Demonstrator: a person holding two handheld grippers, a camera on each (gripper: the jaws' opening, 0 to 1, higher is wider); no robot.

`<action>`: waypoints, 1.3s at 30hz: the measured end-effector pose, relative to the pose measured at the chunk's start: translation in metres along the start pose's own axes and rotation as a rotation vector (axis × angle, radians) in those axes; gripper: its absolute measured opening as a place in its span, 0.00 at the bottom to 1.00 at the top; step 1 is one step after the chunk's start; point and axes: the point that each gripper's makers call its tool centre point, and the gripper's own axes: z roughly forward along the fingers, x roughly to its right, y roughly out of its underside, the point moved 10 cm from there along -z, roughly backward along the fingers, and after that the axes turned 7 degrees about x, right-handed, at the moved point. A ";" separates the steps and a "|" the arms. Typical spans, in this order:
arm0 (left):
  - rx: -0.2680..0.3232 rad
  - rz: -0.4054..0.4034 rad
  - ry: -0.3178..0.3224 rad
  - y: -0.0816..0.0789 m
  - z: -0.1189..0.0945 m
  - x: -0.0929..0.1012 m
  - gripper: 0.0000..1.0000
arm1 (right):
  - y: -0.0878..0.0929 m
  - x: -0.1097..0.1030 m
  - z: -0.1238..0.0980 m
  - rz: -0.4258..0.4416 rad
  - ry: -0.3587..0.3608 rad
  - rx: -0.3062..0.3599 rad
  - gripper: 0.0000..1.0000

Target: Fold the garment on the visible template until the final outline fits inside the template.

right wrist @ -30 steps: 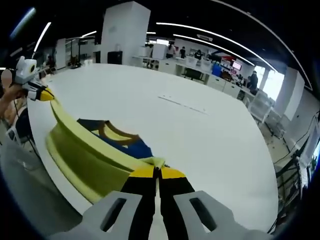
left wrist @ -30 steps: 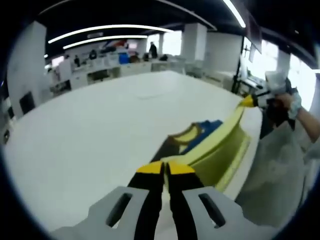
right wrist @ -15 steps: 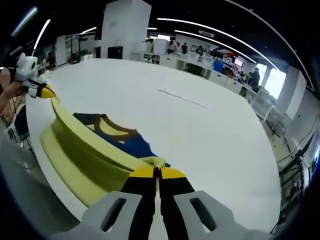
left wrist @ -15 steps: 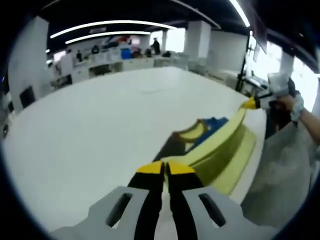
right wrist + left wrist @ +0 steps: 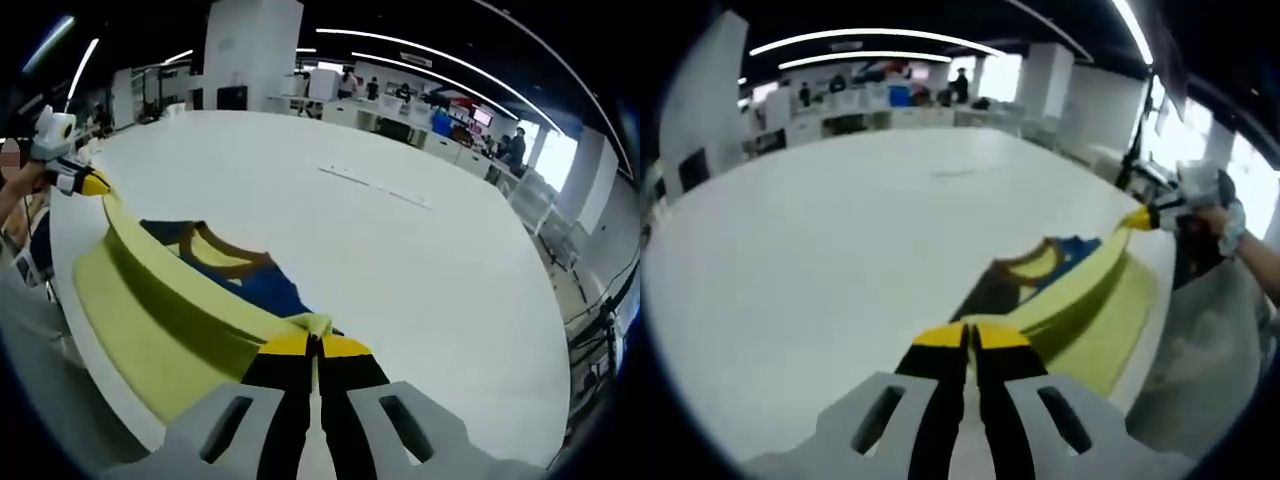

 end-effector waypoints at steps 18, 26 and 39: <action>-0.027 -0.060 -0.015 0.011 0.021 -0.014 0.00 | 0.007 0.006 0.028 0.059 -0.016 -0.034 0.02; -0.046 -0.058 -0.015 0.016 0.028 -0.016 0.00 | 0.014 0.005 0.039 0.063 -0.008 -0.049 0.02; -0.051 -0.053 -0.046 0.029 0.036 -0.018 0.00 | 0.025 0.005 0.051 0.090 -0.012 -0.067 0.02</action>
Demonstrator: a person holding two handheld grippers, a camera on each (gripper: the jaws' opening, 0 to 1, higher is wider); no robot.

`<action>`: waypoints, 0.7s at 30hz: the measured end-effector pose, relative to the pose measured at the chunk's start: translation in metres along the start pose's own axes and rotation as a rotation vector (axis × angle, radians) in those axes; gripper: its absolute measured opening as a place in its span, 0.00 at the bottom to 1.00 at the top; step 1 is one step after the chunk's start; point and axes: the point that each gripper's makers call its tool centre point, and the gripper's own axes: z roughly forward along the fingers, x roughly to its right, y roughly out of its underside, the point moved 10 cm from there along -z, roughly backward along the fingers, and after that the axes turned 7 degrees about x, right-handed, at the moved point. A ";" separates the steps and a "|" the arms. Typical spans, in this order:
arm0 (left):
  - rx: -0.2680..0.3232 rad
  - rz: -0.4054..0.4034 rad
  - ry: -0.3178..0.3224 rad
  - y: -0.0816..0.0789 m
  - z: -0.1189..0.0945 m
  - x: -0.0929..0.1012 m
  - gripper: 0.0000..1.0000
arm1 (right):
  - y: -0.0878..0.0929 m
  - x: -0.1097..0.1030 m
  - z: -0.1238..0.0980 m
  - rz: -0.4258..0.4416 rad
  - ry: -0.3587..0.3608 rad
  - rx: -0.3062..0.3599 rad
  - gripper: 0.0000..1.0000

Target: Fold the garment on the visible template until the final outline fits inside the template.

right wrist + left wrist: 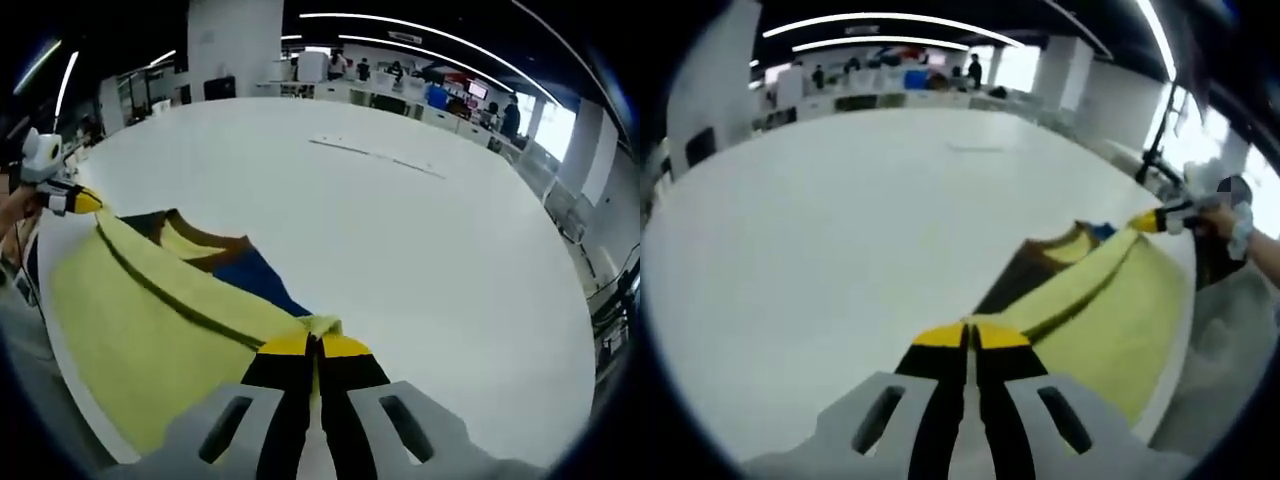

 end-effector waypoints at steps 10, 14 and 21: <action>-0.003 0.100 -0.007 0.001 0.001 0.001 0.00 | 0.004 -0.003 0.000 -0.008 0.002 0.002 0.02; -0.014 0.089 -0.016 0.002 0.003 0.001 0.00 | 0.004 -0.002 -0.001 -0.009 0.005 0.004 0.03; 0.020 0.131 -0.039 -0.004 -0.001 0.000 0.02 | 0.001 0.001 -0.007 0.003 0.015 0.032 0.05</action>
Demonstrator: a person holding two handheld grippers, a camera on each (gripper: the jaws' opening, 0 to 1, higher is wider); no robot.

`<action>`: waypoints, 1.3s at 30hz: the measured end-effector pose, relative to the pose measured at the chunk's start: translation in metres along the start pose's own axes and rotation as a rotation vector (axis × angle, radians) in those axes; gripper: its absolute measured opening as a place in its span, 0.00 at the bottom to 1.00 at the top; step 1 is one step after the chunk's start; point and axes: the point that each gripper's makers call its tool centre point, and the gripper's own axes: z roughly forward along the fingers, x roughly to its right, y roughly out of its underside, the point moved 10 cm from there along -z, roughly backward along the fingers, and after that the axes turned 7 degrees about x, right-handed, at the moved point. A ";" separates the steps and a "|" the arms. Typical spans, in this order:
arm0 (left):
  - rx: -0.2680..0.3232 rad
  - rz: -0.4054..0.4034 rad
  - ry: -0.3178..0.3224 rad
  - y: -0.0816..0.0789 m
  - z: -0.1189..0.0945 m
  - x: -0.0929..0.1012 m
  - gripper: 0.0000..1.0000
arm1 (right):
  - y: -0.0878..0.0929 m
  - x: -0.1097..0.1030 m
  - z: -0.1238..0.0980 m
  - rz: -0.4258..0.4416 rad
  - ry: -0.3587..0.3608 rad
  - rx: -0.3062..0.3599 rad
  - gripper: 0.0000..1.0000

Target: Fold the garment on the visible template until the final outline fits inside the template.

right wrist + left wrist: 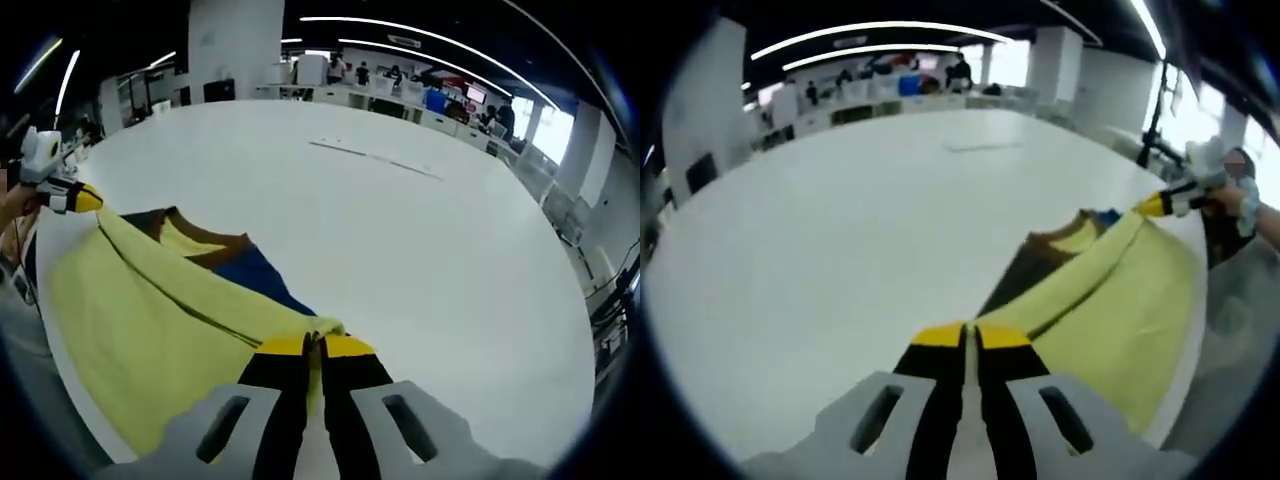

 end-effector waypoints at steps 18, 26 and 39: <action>0.031 0.031 0.099 -0.016 -0.021 0.013 0.18 | -0.015 0.003 -0.035 -0.045 -0.004 0.063 0.22; 0.045 0.058 0.111 -0.022 -0.038 0.018 0.22 | -0.018 -0.004 -0.054 -0.075 -0.034 0.063 0.29; 0.035 0.095 0.192 -0.016 -0.067 0.031 0.35 | 0.002 -0.016 -0.080 -0.121 -0.121 0.014 0.37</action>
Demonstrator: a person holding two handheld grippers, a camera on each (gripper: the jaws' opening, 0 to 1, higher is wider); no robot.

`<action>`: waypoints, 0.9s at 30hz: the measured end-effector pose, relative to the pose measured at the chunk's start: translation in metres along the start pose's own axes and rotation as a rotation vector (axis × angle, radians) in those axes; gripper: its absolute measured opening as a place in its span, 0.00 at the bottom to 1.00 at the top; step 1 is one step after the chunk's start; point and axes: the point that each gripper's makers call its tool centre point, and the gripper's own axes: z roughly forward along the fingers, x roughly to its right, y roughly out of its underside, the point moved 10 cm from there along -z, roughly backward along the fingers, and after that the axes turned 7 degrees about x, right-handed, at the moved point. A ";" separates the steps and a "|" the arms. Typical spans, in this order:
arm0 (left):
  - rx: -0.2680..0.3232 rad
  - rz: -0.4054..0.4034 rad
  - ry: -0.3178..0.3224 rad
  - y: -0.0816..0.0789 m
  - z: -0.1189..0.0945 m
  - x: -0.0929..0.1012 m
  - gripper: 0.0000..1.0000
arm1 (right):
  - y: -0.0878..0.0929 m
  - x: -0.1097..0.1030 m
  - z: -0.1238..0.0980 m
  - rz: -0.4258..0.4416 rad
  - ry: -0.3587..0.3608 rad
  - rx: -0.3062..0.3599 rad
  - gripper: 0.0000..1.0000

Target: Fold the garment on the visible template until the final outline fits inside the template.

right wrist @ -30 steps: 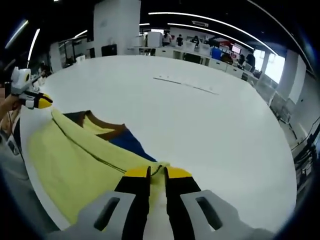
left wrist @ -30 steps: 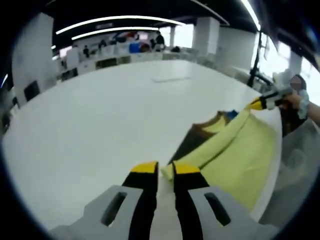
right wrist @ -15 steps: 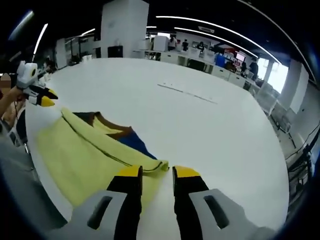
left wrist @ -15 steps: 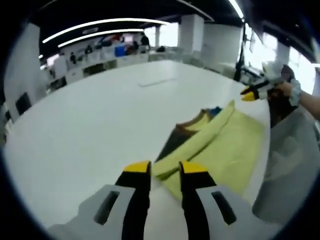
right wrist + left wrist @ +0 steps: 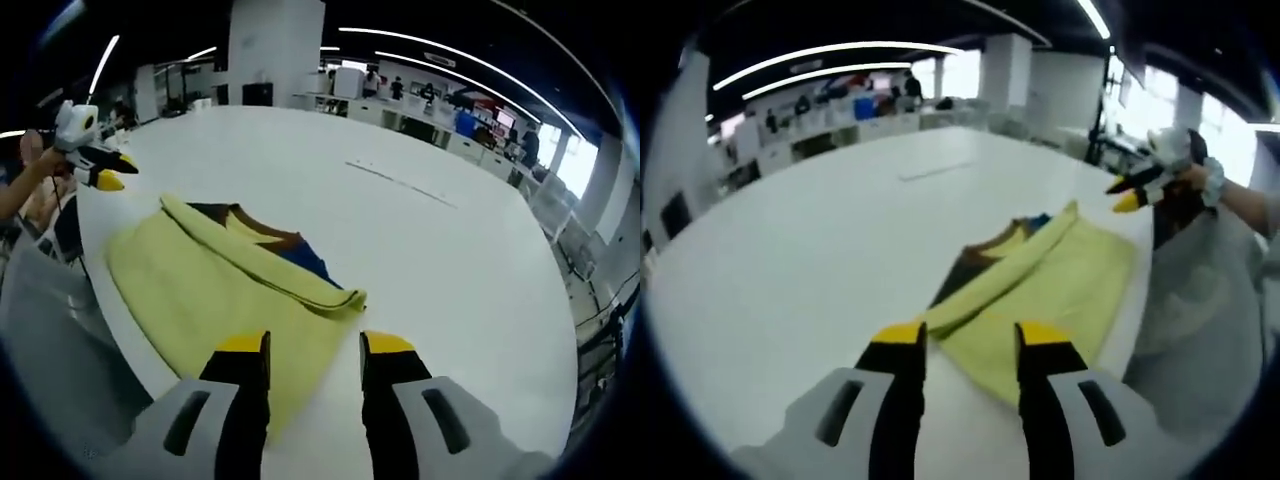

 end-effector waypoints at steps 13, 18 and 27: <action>-0.010 -0.027 0.069 0.018 -0.011 0.028 0.54 | 0.027 -0.020 -0.023 0.035 -0.073 -0.053 0.37; -0.061 -0.031 0.091 0.028 -0.013 0.038 0.57 | 0.036 -0.025 -0.026 0.039 -0.085 -0.067 0.37; -0.124 -0.093 0.106 0.052 -0.024 0.048 0.57 | 0.050 -0.033 -0.027 0.048 -0.108 -0.100 0.36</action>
